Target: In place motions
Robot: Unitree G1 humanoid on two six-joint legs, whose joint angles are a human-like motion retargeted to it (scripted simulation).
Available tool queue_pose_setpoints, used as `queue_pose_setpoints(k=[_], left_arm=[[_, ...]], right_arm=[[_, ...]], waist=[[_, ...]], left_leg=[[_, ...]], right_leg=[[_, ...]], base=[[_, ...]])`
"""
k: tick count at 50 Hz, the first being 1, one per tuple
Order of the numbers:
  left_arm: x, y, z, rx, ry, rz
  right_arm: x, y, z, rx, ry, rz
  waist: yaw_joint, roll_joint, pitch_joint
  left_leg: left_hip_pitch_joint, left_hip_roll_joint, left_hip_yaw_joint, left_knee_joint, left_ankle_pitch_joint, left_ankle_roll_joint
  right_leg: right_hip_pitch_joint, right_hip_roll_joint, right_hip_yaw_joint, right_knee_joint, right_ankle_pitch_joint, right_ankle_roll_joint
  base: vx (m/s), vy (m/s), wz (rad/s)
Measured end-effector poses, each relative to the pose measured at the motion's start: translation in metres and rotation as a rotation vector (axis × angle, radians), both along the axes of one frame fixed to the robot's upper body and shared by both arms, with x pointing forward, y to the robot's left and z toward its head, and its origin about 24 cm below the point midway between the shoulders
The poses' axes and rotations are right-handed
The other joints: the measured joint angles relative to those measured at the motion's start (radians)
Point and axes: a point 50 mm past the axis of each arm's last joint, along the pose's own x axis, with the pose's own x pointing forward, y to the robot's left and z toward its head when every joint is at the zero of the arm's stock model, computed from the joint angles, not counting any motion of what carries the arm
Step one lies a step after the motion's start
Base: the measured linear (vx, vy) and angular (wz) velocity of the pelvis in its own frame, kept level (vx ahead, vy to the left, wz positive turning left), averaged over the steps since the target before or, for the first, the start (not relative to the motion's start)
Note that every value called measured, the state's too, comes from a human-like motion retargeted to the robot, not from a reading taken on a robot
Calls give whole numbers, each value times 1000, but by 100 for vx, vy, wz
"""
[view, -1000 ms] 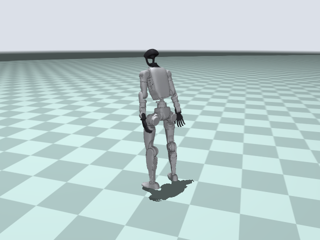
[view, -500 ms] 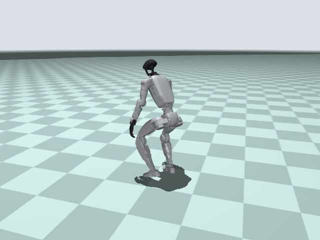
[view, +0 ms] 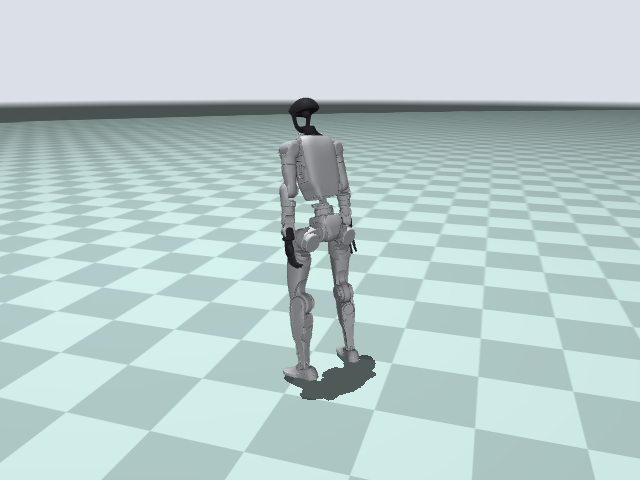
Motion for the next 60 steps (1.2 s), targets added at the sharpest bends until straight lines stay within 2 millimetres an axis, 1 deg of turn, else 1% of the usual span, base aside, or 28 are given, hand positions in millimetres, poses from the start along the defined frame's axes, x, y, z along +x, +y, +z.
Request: queue_pose_setpoints(k=[2, 5, 7, 8, 10, 12, 13, 15, 17, 20, 22, 23, 25, 27, 30, 31, 33, 35, 37, 39, 42, 44, 46, 48, 51, 54, 57, 60], left_arm=[[-26, -9, -4, 6, -22, 77], [-56, -19, -7, 70, -37, 219], [-69, -23, -7, 80, -1, 274], [-72, -26, -7, 77, 20, 293], [-73, -29, -8, 58, 45, 316], [-64, -29, -8, 31, 32, 319], [-57, -29, -8, 23, 12, 314], [-37, -25, -7, 17, -45, 290], [-13, -21, -4, 29, -108, 248], [25, -15, 3, 55, -212, 189], [50, -8, 10, 67, -285, 146], [63, -5, 15, 73, -319, 124], [89, 2, 25, 86, -384, 76], [117, 4, 38, 93, -459, 40], [156, 7, 61, 96, -576, 20], [166, 10, 68, 97, -608, 22], [183, 18, 82, 107, -665, 18], [197, 28, 96, 132, -708, -1], [205, 36, 103, 167, -708, -28], [206, 38, 104, 194, -679, -37], [199, 36, 97, 192, -630, -10], [188, 32, 87, 166, -593, 3], [172, 29, 75, 149, -541, 14], [149, 25, 58, 147, -465, 46], [105, 10, 33, 135, -332, 140], [56, -11, 12, 88, -199, 237], [10, -30, 0, 29, -87, 283], [-31, -39, -6, 29, 6, 309]], right_arm=[[-31, 2, -6, 30, 107, -46], [-71, -1, -10, -4, 255, -93], [-88, -5, -9, -51, 330, -117], [-93, -6, -9, -64, 354, -132], [-98, -6, -8, -71, 365, -175], [-91, -6, -8, -65, 320, -227], [-85, -6, -8, -62, 283, -247], [-67, -6, -8, -61, 188, -269], [-48, -5, -7, -77, 92, -272], [-16, -8, -2, -110, -51, -248], [5, -10, 3, -128, -132, -212], [16, -11, 6, -138, -171, -192], [38, -13, 14, -155, -250, -157], [65, -17, 26, -167, -345, -132], [108, -23, 50, -197, -500, -90], [122, -23, 59, -202, -546, -65], [147, -21, 76, -210, -617, -13], [166, -17, 89, -213, -657, 28], [174, -15, 95, -214, -667, 40], [176, -12, 94, -202, -657, 35], [172, -6, 88, -165, -629, 23], [163, -1, 80, -136, -604, 14], [149, 2, 69, -107, -566, 4], [130, 4, 55, -93, -507, -14], [94, 3, 34, -95, -391, -51], [48, 2, 13, -95, -245, -91], [-2, 2, -1, -86, -98, -130], [-47, 3, -9, -79, 27, -152]], waist=[[9, -2, -28], [-14, 5, -100], [-46, 15, -128], [-46, 13, -134], [-48, 12, -126], [-47, 9, -99], [-48, 7, -81], [-48, 0, -44], [-36, -2, -23], [-25, -8, -27], [-18, -32, -42], [-12, -50, -51], [-33, -53, -54], [-27, -53, -53], [-16, -48, -52], [-15, -47, -58], [-16, -41, -73], [-23, -34, -71], [-18, -39, -55], [-12, -42, -41], [-14, -38, -36], [-18, -33, -39], [-24, -27, -44], [-31, -21, -47], [-47, -11, -63], [-47, -14, -88], [-30, -16, -92], [-11, -8, -81]], left_leg=[[92, 2, 30, -90, 16, -3], [157, 2, 45, -168, 22, -6], [172, 0, 32, -186, 22, -7], [179, 0, 35, -189, 19, -8], [188, 4, 33, -183, 13, -8], [185, 1, 28, -158, 2, 3], [176, -1, 20, -137, -5, 10], [136, -6, 2, -70, -26, 21], [59, 2, -5, 27, -53, 26], [-99, 7, -35, 205, -111, 27], [-216, -10, -46, 354, -163, 24], [-276, -17, -29, 433, -188, 27], [-396, -31, -33, 597, -234, 39], [-519, -45, -42, 748, -271, 46], [-690, -41, -25, 960, -330, 70], [-744, -25, -9, 1019, -342, 81], [-840, 4, 10, 1126, -368, 104], [-904, 20, 15, 1213, -393, 129], [-926, 29, 19, 1277, -414, 154], [-924, 34, 16, 1317, -429, 169], [-894, 39, 6, 1310, -430, 168], [-850, 38, -5, 1255, -415, 152], [-789, 31, -20, 1166, -390, 127], [-706, 21, -38, 1042, -354, 98], [-558, 1, -60, 787, -275, 60], [-383, -11, -52, 481, -161, 33], [-187, -15, -40, 199, -50, 7], [0, -7, -23, -9, 15, -17]], right_leg=[[77, 20, -8, -88, 29, -3], [142, 47, -46, -182, 56, -7], [174, 53, -88, -218, 65, 4], [180, 50, -98, -218, 63, 11], [178, 47, -81, -196, 55, 10], [182, 39, -95, -172, 45, 9], [185, 36, -105, -160, 37, 8], [170, 18, -107, -112, 13, 9], [98, -2, -76, -5, -22, 6], [-72, -24, -16, 209, -94, -6], [-178, -48, 32, 328, -167, 1], [-233, -78, 35, 394, -203, -2], [-339, -98, 61, 543, -266, -1], [-464, -99, 118, 690, -315, 15], [-639, -83, 158, 886, -380, 9], [-701, -77, 169, 945, -395, 1], [-806, -55, 177, 1046, -423, -16], [-874, -40, 176, 1128, -444, -33], [-901, -30, 182, 1192, -462, -46], [-899, -25, 188, 1226, -474, -49], [-864, -25, 194, 1209, -471, -38], [-814, -31, 193, 1149, -454, -24], [-744, -37, 187, 1054, -426, -7], [-654, -37, 178, 929, -383, 9], [-499, -34, 150, 683, -288, 18], [-329, -35, 108, 403, -168, 10], [-138, -26, 53, 144, -54, 0], [40, -9, -17, -47, 23, 0]], base=[[44, -12, -61], [39, -10, 2], [25, -4, 44], [11, -4, 9], [0, 0, 0], [-3, 2, 8], [-8, 8, 19], [-14, 10, 20], [-29, 7, 22], [-32, 6, 32], [-20, 3, 18], [-9, 9, 30], [-11, 12, 66], [-23, 11, 41], [-21, 15, -8], [-22, 14, -38], [-16, 12, -49], [-11, 3, -36], [-5, -5, -29], [-1, -7, -24], [0, -1, -6], [0, 0, 0], [7, -5, 4], [7, -7, 8], [6, -8, 22], [10, -11, 15], [23, -12, 3], [25, -16, -4]])
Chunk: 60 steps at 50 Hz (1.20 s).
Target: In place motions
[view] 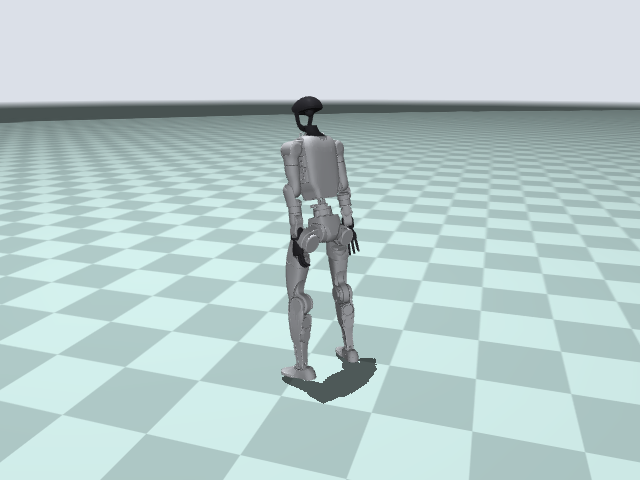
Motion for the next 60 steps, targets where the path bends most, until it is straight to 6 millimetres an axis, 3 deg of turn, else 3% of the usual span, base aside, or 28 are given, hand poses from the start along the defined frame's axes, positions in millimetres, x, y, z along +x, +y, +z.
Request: queue_pose_setpoints(k=[5, 10, 14, 19, 27, 32, 36, 42, 47, 51, 53, 55, 57, 60], left_arm=[[-51, 8, -2, 30, 90, 86], [-65, 7, -2, -57, 198, 87], [-52, 9, -2, -61, 149, 138], [-24, 14, -1, -69, 132, 25], [76, 24, 14, -68, -175, -126], [112, 33, 27, -21, -239, -200], [115, 43, 29, -4, -239, -203], [84, 44, 19, 10, -140, -207], [40, 32, 6, -21, -32, -130], [4, 25, 0, -28, -2, -60], [-15, 23, -1, -13, 22, -9], [-37, 24, -2, -13, 74, 46], [-51, 20, -2, -48, 153, 75], [-57, 5, -1, -93, 280, 168]], right_arm=[[-56, -7, -1, 2, 196, 4], [-73, -20, 5, -69, 387, -45], [-45, -21, 3, -40, 274, -49], [-4, -14, 2, -30, 117, -11], [106, 0, 28, 62, -279, 71], [144, 3, 45, 28, -355, 218], [154, 7, 48, 7, -363, 232], [126, 11, 35, 83, -323, 133], [80, 3, 18, 101, -230, 28], [42, -5, 10, 96, -129, 42], [23, -10, 6, 72, -63, 84], [1, -16, 4, 38, 35, 122], [-18, -25, 4, -14, 175, 95], [-33, -29, 6, -63, 322, -46]], waist=[[-49, 24, -50], [-17, 29, -78], [-38, 41, -33], [-50, 50, -15], [-23, 16, 46], [-29, 15, 53], [-26, 18, 72], [-36, 21, 59], [-41, 43, 35], [-41, 65, 44], [-51, 70, 25], [-78, 68, -34], [-71, 68, -71], [-45, 66, -21]], left_leg=[[141, -9, -24, -162, 29, -9], [165, -5, 6, -198, 36, -26], [182, -3, -1, -184, 27, -16], [136, -3, -10, -116, 1, 3], [-234, -10, -42, 378, -165, 52], [-413, -12, -58, 626, -258, 82], [-433, 4, -57, 696, -283, 90], [-300, -8, -57, 495, -201, 79], [-84, 8, -28, 107, -46, 19], [105, 17, -11, -123, 28, -19], [176, 7, 14, -205, 44, -25], [191, 4, 75, -228, 21, -40], [146, -17, -38, -203, 25, -17], [179, -6, 11, -185, 24, -7]], right_leg=[[179, 46, -153, -204, 57, 11], [122, 29, -77, -136, 44, 0], [163, 38, -124, -140, 39, -4], [126, 26, -110, -55, -6, -6], [-215, -39, 33, 398, -213, -5], [-383, -34, 83, 605, -298, -7], [-405, -14, 104, 659, -316, -5], [-277, -24, 79, 478, -225, -4], [-73, -13, -12, 128, -45, -12], [110, 28, -79, -101, 44, -8], [172, 54, -110, -184, 67, -9], [177, 52, -167, -205, 62, 0], [120, 41, -59, -166, 52, -12], [159, 38, -106, -166, 66, -14]], base=[[32, -9, 40], [7, -2, -32], [-3, -1, -3], [-6, 4, 19], [-26, 6, 4], [-16, 7, -6], [-2, 0, -35], [15, 1, 7], [13, 1, 16], [20, -5, -11], [34, -4, -14], [38, -4, 15], [19, 4, -4], [-7, 0, -28]])
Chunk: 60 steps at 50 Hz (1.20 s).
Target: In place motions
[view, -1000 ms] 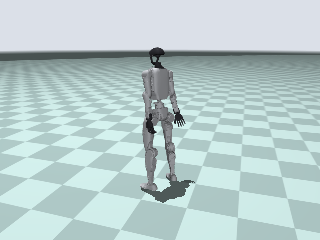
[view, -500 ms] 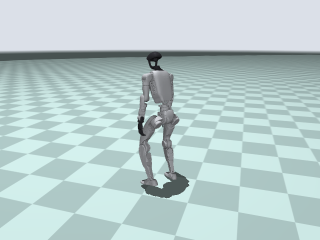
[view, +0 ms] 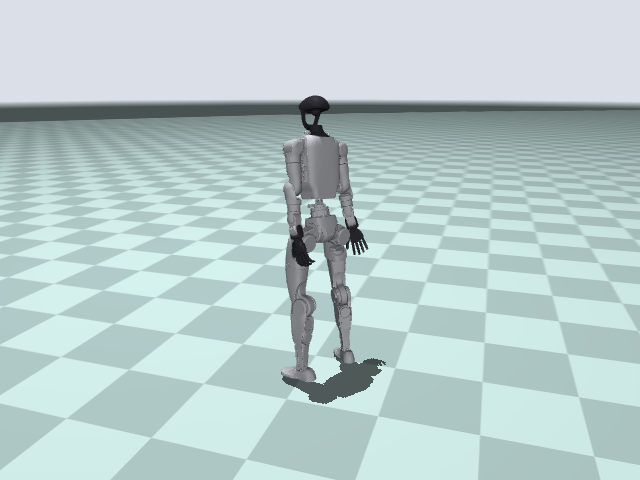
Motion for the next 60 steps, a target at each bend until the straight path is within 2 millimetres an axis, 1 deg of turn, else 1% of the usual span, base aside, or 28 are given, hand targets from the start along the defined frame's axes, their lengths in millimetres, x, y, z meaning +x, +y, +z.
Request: queue_pose_setpoints(k=[2, 4, 7, 10, 12, 14, 15, 18, 20, 22, 23, 25, 28, 30, 32, 34, 38, 41, 45, 47, 48, 50, 51, 52, 53, 55, 57, 60], left_arm=[[2, -3, 0, 6, -16, 76], [6, -5, -1, -19, -77, 108], [10, -10, -2, -61, -109, 82], [22, -10, -2, -50, -120, 44], [38, -7, -1, -39, -159, 5], [59, -3, 1, -30, -212, -57], [72, 0, 2, -21, -245, -96], [122, 15, 12, 51, -383, -237], [147, 27, 20, 102, -443, -321], [162, 34, 25, 126, -462, -372], [171, 36, 29, 131, -476, -385], [190, 40, 37, 140, -507, -397], [197, 41, 41, 126, -520, -385], [197, 41, 41, 107, -516, -377], [192, 39, 38, 95, -506, -385], [181, 37, 33, 92, -489, -382], [149, 29, 21, 67, -418, -327], [117, 21, 11, 15, -340, -261], [68, 15, 3, -70, -220, -219], [43, 13, 1, -91, -139, -194], [31, 12, 0, -95, -98, -177], [9, 12, 1, -105, -22, -137], [2, 10, 2, -121, 18, -113], [-4, 7, 3, -137, 59, -87], [-9, 3, 5, -154, 101, -57], [-9, -4, 6, -161, 132, 16], [-7, -3, 4, -159, 81, 63], [-4, 0, 2, -149, 14, 73]], right_arm=[[-1, 0, 0, 8, -50, -77], [3, 2, -1, 59, -114, -116], [5, 9, -3, 97, -131, -134], [19, 14, -4, 101, -195, -120], [37, 16, -3, 101, -262, -91], [59, 18, 0, 99, -331, -38], [72, 19, 2, 98, -370, -7], [118, 20, 15, 95, -514, 97], [139, 20, 23, 107, -561, 179], [155, 21, 29, 124, -556, 270], [165, 23, 34, 127, -561, 312], [186, 27, 44, 125, -589, 369], [200, 29, 51, 112, -618, 382], [204, 31, 52, 120, -630, 375], [200, 33, 50, 140, -632, 358], [191, 35, 45, 164, -627, 338], [163, 32, 32, 176, -584, 277], [134, 28, 20, 170, -532, 212], [87, 23, 6, 163, -422, 143], [62, 19, 1, 148, -341, 126], [49, 17, -1, 136, -298, 118], [24, 10, -2, 104, -209, 97], [13, 6, -2, 78, -159, 75], [4, 2, -2, 52, -110, 46], [-5, 1, -1, 28, -65, 4], [-14, 1, 0, -17, -32, -92], [-18, 0, 1, -27, -56, -176], [-24, 5, 0, 0, -66, -257]], waist=[[-7, -4, 27], [-18, -3, 18], [-28, -2, -23], [-10, -12, -23], [3, -18, -17], [19, -26, -10], [25, -35, -1], [27, -29, 53], [31, -31, 53], [32, -50, 13], [29, -52, 13], [32, -46, 41], [43, -34, 59], [38, -25, 66], [39, -21, 66], [32, -19, 60], [24, -24, 56], [24, -28, 51], [13, -17, 49], [0, -12, 23], [-7, -10, 1], [-13, -13, -51], [-10, -12, -62], [-6, -10, -63], [1, -9, -46], [12, -12, 7], [12, -15, 26], [-10, -18, -6]], left_leg=[[27, -2, -1, 3, -1, 2], [33, -5, -6, 4, -9, 5], [12, -17, -24, 13, -15, 14], [-15, -19, -17, 40, -23, 20], [-60, -12, -3, 92, -43, 28], [-147, 0, 6, 202, -77, 37], [-202, 4, 1, 278, -96, 41], [-364, 9, -48, 518, -159, 64], [-458, 22, -39, 676, -235, 85], [-576, 1, -45, 816, -273, 100], [-619, 0, -45, 868, -288, 108], [-668, 9, -47, 956, -311, 121], [-688, 31, -44, 1015, -316, 134], [-677, 37, -45, 1012, -312, 137], [-645, 34, -48, 971, -298, 134], [-588, 27, -51, 877, -267, 124], [-426, 15, -41, 592, -166, 91], [-278, 15, -21, 346, -81, 48], [-83, 28, 0, 79, 4, -18], [-24, 19, 14, -6, 29, -31], [-2, 17, 39, -36, 22, -45], [-7, 18, 73, -41, -1, -60], [-30, 6, 2, -26, 4, -46], [-43, 0, -40, -14, 6, -36], [-32, 6, -27, -7, 5, -35], [12, 15, 15, -5, 3, -28], [33, 17, 12, -1, -1, -25], [30, 9, -12, 1, -8, -20]], right_leg=[[29, 3, 5, -2, -4, -2], [36, 0, 10, 1, -11, 4], [22, -6, 2, 10, -25, 10], [-9, -24, 10, 56, -48, 16], [-63, -43, 8, 131, -80, 12], [-159, -65, 48, 254, -126, 3], [-211, -75, 84, 321, -151, 0], [-303, -95, 80, 483, -227, 14], [-384, -113, 73, 614, -293, 9], [-513, -126, 139, 750, -343, 8], [-558, -120, 171, 798, -362, 11], [-601, -108, 187, 869, -392, 6], [-620, -89, 201, 913, -401, 2], [-607, -82, 204, 903, -392, 3], [-575, -82, 203, 860, -372, 8], [-517, -83, 195, 770, -332, 13], [-367, -71, 160, 511, -212, 7], [-243, -59, 115, 305, -118, 4], [-70, -21, 51, 85, -30, 9], [-14, 3, 10, 6, -7, 8], [4, 12, -16, -22, -8, 16], [-8, 4, -46, -20, -19, 25], [-33, 3, 15, 1, -29, 18], [-45, 1, 50, 17, -35, 14], [-33, 0, 33, 21, -30, 14], [13, 5, -3, 14, -28, 12], [38, 9, 2, 10, -30, 12], [46, 7, -2, 3, -35, 17]], base=[[-3, -2, -5], [16, 3, 11], [14, 6, 18], [-5, 6, -1], [-14, 10, -6], [-22, 12, -8], [-35, 7, 23], [-41, 0, 38], [-13, -1, 8], [5, 12, -16], [-11, 11, -25], [-20, 3, -33], [-4, 1, -37], [0, 1, -11], [7, -2, -3], [10, -3, 6], [6, -6, 7], [9, -11, 1], [19, -17, 6], [29, -13, 20], [28, -10, 27], [23, -5, 24], [13, 1, 12], [0, 0, 0], [0, 0, 0], [-13, -7, -21], [-5, -4, -8], [14, 1, 26]])
